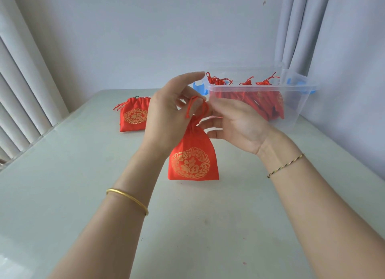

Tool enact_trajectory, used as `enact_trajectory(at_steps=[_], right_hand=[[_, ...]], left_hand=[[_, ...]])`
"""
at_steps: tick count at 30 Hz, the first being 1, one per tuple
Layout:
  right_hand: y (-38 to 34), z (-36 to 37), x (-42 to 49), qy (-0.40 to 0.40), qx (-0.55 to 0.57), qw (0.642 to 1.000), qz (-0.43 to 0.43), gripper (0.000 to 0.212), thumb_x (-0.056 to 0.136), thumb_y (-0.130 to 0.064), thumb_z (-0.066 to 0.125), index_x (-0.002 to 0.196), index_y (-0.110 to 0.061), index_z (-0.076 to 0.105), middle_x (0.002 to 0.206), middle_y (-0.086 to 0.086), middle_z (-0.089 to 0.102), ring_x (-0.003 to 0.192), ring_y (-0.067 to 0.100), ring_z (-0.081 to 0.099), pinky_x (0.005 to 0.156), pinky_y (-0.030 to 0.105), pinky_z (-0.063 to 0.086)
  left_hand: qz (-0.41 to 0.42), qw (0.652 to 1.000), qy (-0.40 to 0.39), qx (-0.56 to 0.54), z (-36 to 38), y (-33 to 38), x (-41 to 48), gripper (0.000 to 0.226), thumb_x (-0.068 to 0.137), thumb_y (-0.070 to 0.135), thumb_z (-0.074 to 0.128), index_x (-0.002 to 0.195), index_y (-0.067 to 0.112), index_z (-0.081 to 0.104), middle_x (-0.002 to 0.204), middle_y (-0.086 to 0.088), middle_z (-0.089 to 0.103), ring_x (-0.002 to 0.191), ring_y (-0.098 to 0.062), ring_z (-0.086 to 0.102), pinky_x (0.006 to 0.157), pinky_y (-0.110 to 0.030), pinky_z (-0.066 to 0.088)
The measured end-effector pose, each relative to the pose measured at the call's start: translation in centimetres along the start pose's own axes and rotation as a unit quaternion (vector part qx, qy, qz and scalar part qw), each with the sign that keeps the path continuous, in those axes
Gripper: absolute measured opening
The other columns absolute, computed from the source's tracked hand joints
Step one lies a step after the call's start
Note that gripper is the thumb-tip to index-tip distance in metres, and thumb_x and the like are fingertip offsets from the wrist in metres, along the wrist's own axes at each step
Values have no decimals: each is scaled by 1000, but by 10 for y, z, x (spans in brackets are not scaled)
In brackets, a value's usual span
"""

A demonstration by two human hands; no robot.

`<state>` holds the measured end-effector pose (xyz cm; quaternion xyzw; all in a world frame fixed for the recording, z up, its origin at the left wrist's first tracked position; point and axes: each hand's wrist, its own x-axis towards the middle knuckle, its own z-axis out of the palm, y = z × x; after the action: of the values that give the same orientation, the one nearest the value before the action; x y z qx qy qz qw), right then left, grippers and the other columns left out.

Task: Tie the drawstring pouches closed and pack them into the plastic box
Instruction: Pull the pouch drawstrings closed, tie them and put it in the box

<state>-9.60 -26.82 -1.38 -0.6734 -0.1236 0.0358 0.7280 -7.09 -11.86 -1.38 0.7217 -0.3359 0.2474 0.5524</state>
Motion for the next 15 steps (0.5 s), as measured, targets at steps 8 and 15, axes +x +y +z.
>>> enact_trajectory(at_steps=[8, 15], right_hand=[[-6, -3, -1, 129, -43, 989, -53, 29, 96, -23, 48, 69, -12, 50, 71, 6, 59, 56, 17, 65, 52, 22, 47], [-8, -13, -2, 167, 19, 986, -4, 33, 92, -15, 53, 59, -13, 48, 60, 1, 56, 46, 10, 57, 45, 19, 41]], left_hand=[[-91, 995, -14, -49, -3, 0, 2, 19, 89, 3, 56, 97, 16, 68, 80, 9, 68, 67, 5, 60, 69, -11, 47], [-126, 983, -33, 130, -14, -18, 2, 37, 98, 31, 43, 72, 16, 65, 77, 8, 67, 66, -2, 55, 70, -28, 44]])
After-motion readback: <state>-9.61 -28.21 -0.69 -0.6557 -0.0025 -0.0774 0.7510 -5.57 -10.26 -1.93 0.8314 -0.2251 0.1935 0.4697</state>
